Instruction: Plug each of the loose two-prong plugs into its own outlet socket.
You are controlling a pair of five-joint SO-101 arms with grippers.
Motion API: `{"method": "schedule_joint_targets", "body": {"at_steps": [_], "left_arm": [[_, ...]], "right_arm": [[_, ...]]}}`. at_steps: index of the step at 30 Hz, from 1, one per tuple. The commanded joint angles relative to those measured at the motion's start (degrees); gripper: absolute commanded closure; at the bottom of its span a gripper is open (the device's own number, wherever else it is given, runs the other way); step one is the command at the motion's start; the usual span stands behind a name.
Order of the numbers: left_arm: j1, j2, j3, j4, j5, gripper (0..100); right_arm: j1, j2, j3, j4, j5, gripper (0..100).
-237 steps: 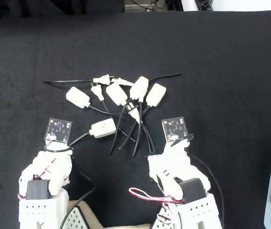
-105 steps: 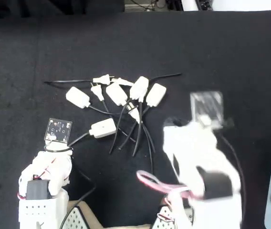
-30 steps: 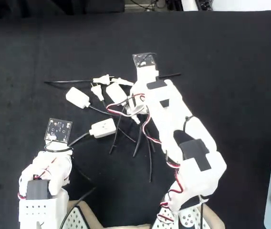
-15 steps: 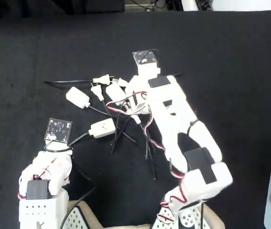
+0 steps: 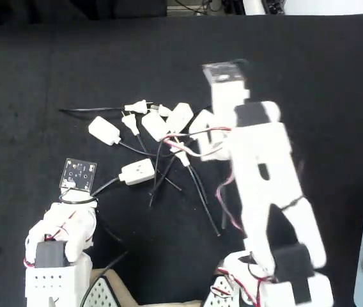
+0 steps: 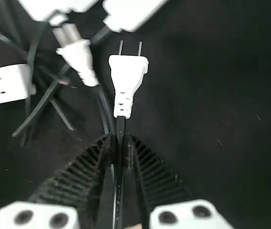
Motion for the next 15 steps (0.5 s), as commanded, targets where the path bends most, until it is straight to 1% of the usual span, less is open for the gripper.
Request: {"method": "schedule_joint_targets", "body": {"at_steps": [1,7,11,13,15], "left_arm": [[0.13,-0.53,1.1,0.35,0.26,97],[0.13,-0.53,1.1,0.35,0.26,97],[0.13,-0.53,1.1,0.35,0.26,97],[0.13,-0.53,1.1,0.35,0.26,97],[0.13,-0.53,1.1,0.35,0.26,97]], "right_arm": [[6.68,-4.35,-2.07,2.9,0.35,98.6],[13.19,-8.4,3.82,3.08,-0.18,98.6],[13.63,-9.98,7.96,2.99,-4.22,98.2],[13.36,-10.15,8.66,2.99,-6.07,94.1],[12.13,-9.71,8.92,2.99,-7.65,85.1]]}}
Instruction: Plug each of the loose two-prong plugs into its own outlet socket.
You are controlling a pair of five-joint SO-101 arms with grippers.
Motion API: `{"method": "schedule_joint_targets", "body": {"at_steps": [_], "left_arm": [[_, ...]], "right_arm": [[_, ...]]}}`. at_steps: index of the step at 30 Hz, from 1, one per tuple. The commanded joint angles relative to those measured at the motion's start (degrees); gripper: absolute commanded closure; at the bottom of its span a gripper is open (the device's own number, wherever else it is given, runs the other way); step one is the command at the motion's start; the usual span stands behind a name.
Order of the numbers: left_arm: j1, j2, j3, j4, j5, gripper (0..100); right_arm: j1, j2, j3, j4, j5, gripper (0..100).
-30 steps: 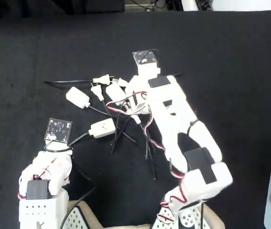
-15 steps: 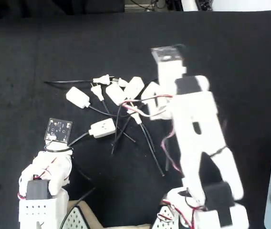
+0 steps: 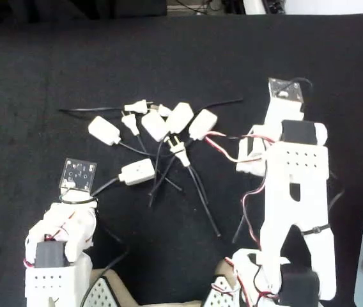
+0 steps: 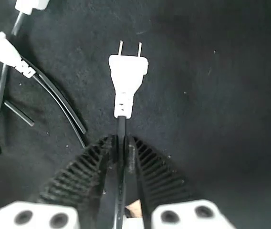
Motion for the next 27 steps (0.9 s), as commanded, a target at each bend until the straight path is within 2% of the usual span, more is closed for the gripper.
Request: {"method": "schedule_joint_targets", "body": {"at_steps": [1,3,8,10,13,20,24,27], "left_arm": [[0.13,-0.53,1.1,0.35,0.26,97],[0.13,-0.53,1.1,0.35,0.26,97],[0.13,-0.53,1.1,0.35,0.26,97],[0.13,-0.53,1.1,0.35,0.26,97],[0.13,-0.53,1.1,0.35,0.26,97],[0.13,-0.53,1.1,0.35,0.26,97],[0.22,-0.53,1.1,0.35,0.26,97],[0.13,-0.53,1.1,0.35,0.26,97]], "right_arm": [[-1.14,-1.01,0.31,0.35,-3.08,81.2],[-3.34,-0.31,0.57,0.35,-3.43,77.6],[-10.99,-1.01,0.31,-1.49,-2.9,77.6],[-11.96,-1.8,0.31,-2.64,-0.53,77.6],[-10.29,-2.77,0.31,-3.34,11.69,78.5],[-0.7,-0.92,0.75,-5.54,47.65,89.0],[2.11,2.24,5.23,-7.91,61.45,88.9],[4.31,3.47,12.18,-16.35,70.07,88.9]]}}
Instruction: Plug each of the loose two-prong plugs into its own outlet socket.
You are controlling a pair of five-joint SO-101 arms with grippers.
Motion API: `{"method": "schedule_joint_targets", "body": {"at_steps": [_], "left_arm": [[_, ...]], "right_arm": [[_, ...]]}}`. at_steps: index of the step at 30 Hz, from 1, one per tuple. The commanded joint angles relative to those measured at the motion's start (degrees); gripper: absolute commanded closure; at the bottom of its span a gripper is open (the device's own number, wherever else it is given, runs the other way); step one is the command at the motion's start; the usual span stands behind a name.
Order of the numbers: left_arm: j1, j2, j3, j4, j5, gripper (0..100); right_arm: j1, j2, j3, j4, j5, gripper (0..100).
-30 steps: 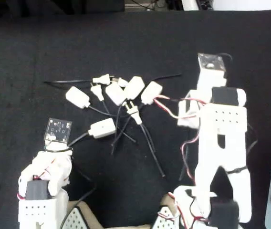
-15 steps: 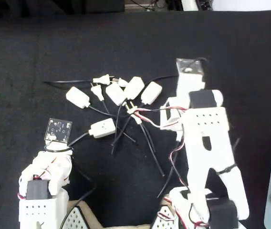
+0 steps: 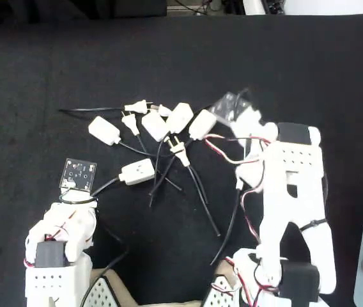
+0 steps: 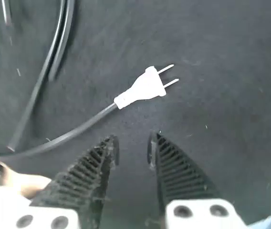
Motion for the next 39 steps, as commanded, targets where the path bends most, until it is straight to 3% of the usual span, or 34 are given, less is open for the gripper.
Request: {"method": "schedule_joint_targets", "body": {"at_steps": [1,8,14,19,23,27,39], "left_arm": [[0.13,-0.53,1.1,0.35,0.26,97],[0.13,-0.53,1.1,0.35,0.26,97],[0.13,-0.53,1.1,0.35,0.26,97],[0.13,-0.53,1.1,0.35,0.26,97],[0.13,-0.53,1.1,0.35,0.26,97],[0.13,-0.53,1.1,0.35,0.26,97],[0.13,-0.53,1.1,0.35,0.26,97]], "right_arm": [[2.81,0.57,6.64,-10.55,10.2,88.9],[2.99,0.31,20.53,-32.53,13.71,87.9],[3.08,0.4,22.02,-33.41,13.71,74.6],[2.11,0.4,23.87,-33.67,14.24,74.7],[0.7,0.4,27.03,-34.29,18.9,74.7],[-0.62,0.4,28.79,-40.0,18.9,74.5],[-8.53,0.75,24.92,-43.08,3.87,74.7]]}}
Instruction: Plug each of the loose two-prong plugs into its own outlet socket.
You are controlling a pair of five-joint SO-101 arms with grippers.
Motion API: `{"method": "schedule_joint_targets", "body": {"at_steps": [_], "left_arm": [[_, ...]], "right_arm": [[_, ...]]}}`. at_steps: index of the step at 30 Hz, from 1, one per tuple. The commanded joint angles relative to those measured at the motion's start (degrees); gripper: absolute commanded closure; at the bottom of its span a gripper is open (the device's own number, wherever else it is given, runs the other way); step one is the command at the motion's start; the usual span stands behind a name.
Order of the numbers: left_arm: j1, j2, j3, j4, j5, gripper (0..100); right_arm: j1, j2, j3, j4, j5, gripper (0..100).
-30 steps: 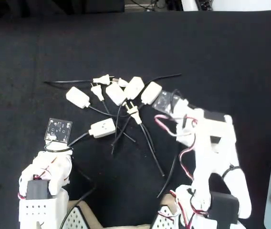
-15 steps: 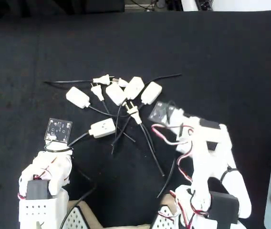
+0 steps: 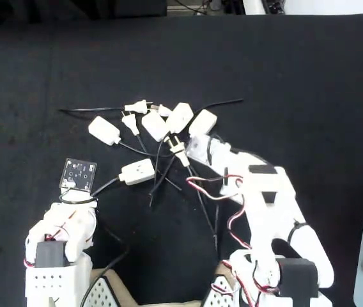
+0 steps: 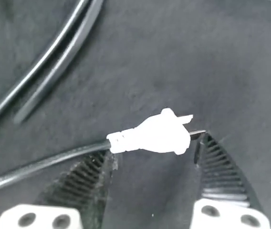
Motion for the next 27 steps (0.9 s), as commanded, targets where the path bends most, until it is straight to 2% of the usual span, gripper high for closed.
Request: {"method": "schedule_joint_targets", "body": {"at_steps": [1,18,22,27], "left_arm": [[0.13,-0.53,1.1,0.35,0.26,97],[0.13,-0.53,1.1,0.35,0.26,97],[0.13,-0.53,1.1,0.35,0.26,97],[0.13,-0.53,1.1,0.35,0.26,97]], "right_arm": [[-1.49,0.04,-3.91,-0.88,-3.6,74.7],[-3.08,-0.31,-7.25,0.0,-6.24,74.4],[-5.19,-0.13,-11.65,5.27,-20.75,74.4],[-7.74,0.04,-19.74,17.85,-37.8,74.5]]}}
